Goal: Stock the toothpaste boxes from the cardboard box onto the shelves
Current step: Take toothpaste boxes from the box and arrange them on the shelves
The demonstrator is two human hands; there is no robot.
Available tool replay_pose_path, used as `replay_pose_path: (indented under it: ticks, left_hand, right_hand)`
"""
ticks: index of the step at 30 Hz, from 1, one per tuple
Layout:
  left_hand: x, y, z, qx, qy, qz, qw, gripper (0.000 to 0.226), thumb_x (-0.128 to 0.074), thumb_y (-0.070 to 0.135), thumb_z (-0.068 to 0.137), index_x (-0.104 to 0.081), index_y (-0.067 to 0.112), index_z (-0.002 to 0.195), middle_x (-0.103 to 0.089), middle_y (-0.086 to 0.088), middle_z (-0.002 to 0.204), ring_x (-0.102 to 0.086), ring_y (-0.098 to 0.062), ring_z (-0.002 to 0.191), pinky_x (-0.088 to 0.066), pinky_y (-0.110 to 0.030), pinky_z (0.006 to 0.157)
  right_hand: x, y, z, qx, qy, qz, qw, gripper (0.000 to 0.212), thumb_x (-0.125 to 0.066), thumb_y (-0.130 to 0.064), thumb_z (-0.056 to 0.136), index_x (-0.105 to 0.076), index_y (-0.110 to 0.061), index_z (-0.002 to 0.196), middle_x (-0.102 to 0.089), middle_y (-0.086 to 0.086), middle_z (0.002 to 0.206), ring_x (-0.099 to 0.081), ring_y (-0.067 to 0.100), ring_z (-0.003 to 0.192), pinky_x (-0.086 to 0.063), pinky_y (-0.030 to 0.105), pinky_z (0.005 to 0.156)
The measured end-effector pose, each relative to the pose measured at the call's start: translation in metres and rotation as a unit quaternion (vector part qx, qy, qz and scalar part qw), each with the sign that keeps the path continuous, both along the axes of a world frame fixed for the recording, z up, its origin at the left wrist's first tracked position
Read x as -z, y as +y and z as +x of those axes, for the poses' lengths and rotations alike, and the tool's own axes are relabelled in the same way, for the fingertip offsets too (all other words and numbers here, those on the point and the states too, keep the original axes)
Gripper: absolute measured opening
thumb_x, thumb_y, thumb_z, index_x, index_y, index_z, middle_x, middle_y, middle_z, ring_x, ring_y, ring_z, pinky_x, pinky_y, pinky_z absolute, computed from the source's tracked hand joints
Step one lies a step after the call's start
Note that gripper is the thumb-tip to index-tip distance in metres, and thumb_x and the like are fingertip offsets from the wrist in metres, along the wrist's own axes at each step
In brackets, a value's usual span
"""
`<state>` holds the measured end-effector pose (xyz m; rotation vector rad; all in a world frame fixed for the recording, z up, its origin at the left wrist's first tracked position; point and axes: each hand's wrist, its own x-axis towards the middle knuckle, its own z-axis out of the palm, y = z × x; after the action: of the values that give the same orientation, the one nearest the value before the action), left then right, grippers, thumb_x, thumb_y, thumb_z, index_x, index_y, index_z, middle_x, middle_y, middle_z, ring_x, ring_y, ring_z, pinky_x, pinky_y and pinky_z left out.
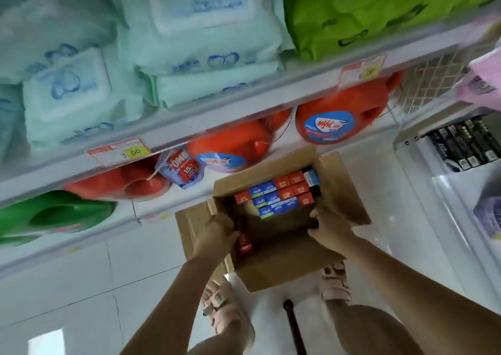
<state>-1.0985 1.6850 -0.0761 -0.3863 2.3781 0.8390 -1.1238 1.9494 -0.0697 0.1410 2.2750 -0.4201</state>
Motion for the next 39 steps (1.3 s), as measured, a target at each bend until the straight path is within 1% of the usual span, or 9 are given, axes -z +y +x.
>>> replay_pose_path:
  ticks: [5, 8, 11, 17, 21, 27, 32, 35, 39]
  left_hand:
    - [0.045, 0.004, 0.022, 0.072, -0.023, -0.028, 0.997, 0.037, -0.07, 0.021, 0.08, -0.057, 0.02, 0.114, -0.047, -0.003, 0.125, -0.046, -0.02, 0.117, -0.04, -0.029, 0.098]
    - [0.058, 0.002, 0.029, 0.1, 0.035, -0.071, 0.992, 0.047, -0.071, 0.024, 0.08, -0.056, 0.018, 0.124, -0.033, -0.005, 0.146, -0.023, -0.025, 0.14, -0.021, -0.037, 0.116]
    - [0.067, -0.005, 0.033, 0.051, 0.075, -0.076, 0.993, 0.061, -0.072, 0.023, 0.079, -0.047, 0.018, 0.135, -0.011, -0.009, 0.158, -0.003, -0.03, 0.147, -0.014, -0.044, 0.119]
    - [0.063, -0.022, 0.023, -0.014, 0.051, -0.002, 0.999, 0.055, -0.065, 0.012, 0.086, -0.047, 0.025, 0.136, -0.009, -0.004, 0.16, -0.032, -0.018, 0.14, -0.039, -0.029, 0.099]
    - [0.06, -0.032, 0.018, 0.026, 0.029, 0.007, 0.999, 0.056, -0.066, 0.013, 0.086, -0.046, 0.03, 0.135, -0.01, 0.0, 0.16, -0.035, -0.014, 0.139, -0.04, -0.025, 0.095]
    - [0.061, -0.034, 0.012, 0.061, 0.005, -0.01, 0.998, 0.052, -0.064, 0.017, 0.088, -0.045, 0.032, 0.134, -0.008, -0.001, 0.16, -0.053, -0.018, 0.124, -0.043, -0.023, 0.09]
    - [0.066, -0.032, 0.01, 0.057, -0.011, -0.021, 0.998, 0.05, -0.062, 0.017, 0.089, -0.045, 0.031, 0.135, -0.012, -0.004, 0.16, -0.044, -0.017, 0.133, -0.044, -0.025, 0.093]
    - [0.059, -0.03, 0.011, 0.04, -0.014, -0.005, 0.999, 0.055, -0.067, 0.016, 0.085, -0.047, 0.024, 0.136, -0.025, -0.004, 0.155, -0.024, -0.017, 0.143, -0.037, -0.03, 0.105]
    - [0.031, -0.022, 0.015, 0.03, -0.03, 0.017, 0.999, 0.078, -0.078, 0.026, 0.074, -0.039, 0.018, 0.141, -0.034, -0.002, 0.146, -0.038, -0.024, 0.132, -0.039, -0.039, 0.107]
  right_hand:
    - [0.039, -0.006, 0.012, -0.022, -0.038, -0.005, 0.999, 0.045, -0.059, -0.027, 0.091, -0.043, -0.016, 0.132, -0.048, 0.005, 0.134, -0.051, 0.019, 0.121, -0.041, 0.029, 0.096]
    - [0.057, -0.02, 0.005, -0.049, 0.012, -0.03, 0.998, 0.062, -0.068, -0.022, 0.084, -0.037, -0.017, 0.138, -0.037, 0.007, 0.143, -0.042, 0.022, 0.129, -0.038, 0.033, 0.104]
    - [0.069, -0.04, -0.006, -0.132, 0.091, -0.037, 0.986, 0.074, -0.071, -0.018, 0.082, -0.03, -0.016, 0.144, -0.031, 0.007, 0.148, -0.032, 0.025, 0.136, -0.035, 0.037, 0.108]
    - [0.089, -0.083, -0.024, -0.261, 0.186, -0.028, 0.947, 0.076, -0.066, -0.006, 0.082, -0.026, -0.016, 0.147, -0.028, 0.002, 0.15, -0.025, 0.021, 0.138, -0.03, 0.033, 0.11]
    - [0.108, -0.098, -0.024, -0.269, 0.209, -0.012, 0.94, 0.072, -0.068, -0.004, 0.079, -0.034, -0.015, 0.141, -0.033, 0.002, 0.147, -0.03, 0.021, 0.137, -0.036, 0.034, 0.108]
    - [0.12, -0.104, -0.017, -0.323, 0.24, 0.035, 0.915, 0.055, -0.062, -0.011, 0.086, -0.041, -0.013, 0.137, -0.042, 0.005, 0.14, -0.036, 0.022, 0.133, -0.027, 0.038, 0.109]
    - [0.116, -0.107, -0.019, -0.368, 0.239, 0.079, 0.895, 0.045, -0.058, -0.01, 0.088, -0.045, -0.011, 0.131, -0.043, 0.007, 0.138, -0.036, 0.025, 0.131, -0.029, 0.037, 0.105]
    - [0.102, -0.106, -0.016, -0.37, 0.196, 0.068, 0.906, 0.053, -0.067, -0.012, 0.08, -0.044, -0.014, 0.128, -0.046, 0.002, 0.132, -0.036, 0.021, 0.128, -0.024, 0.034, 0.107]
    - [0.058, -0.099, -0.014, -0.27, 0.154, -0.022, 0.95, 0.063, -0.077, -0.015, 0.07, -0.044, -0.012, 0.123, -0.048, 0.003, 0.125, -0.044, 0.022, 0.121, -0.037, 0.031, 0.101]
